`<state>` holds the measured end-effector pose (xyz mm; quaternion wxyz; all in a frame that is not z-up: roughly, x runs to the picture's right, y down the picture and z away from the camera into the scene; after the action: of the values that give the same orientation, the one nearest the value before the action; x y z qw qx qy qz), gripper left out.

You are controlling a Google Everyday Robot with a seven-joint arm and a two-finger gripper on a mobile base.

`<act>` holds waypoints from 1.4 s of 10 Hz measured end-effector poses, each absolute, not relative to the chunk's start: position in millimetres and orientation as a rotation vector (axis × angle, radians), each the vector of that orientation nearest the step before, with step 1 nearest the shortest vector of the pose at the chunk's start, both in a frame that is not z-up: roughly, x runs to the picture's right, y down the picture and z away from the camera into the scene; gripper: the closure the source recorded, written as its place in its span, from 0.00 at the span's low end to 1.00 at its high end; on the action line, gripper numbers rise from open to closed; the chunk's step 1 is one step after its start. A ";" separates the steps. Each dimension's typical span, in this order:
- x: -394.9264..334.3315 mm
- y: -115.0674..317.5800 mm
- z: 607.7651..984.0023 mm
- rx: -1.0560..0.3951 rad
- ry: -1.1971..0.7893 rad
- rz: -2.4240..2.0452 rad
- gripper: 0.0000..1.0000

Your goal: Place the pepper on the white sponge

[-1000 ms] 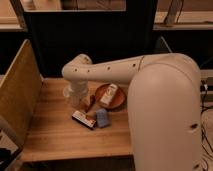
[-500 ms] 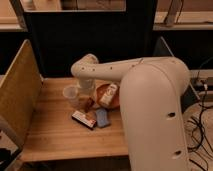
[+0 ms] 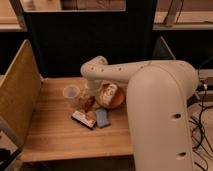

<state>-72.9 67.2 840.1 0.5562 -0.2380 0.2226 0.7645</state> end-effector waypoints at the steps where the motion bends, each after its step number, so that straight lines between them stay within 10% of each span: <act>1: -76.6 67.8 839.7 -0.566 0.523 1.800 0.35; 14: -87.0 63.4 831.1 -0.597 0.490 2.080 0.35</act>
<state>-87.0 63.4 831.1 0.4452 -0.2407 0.1978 0.8395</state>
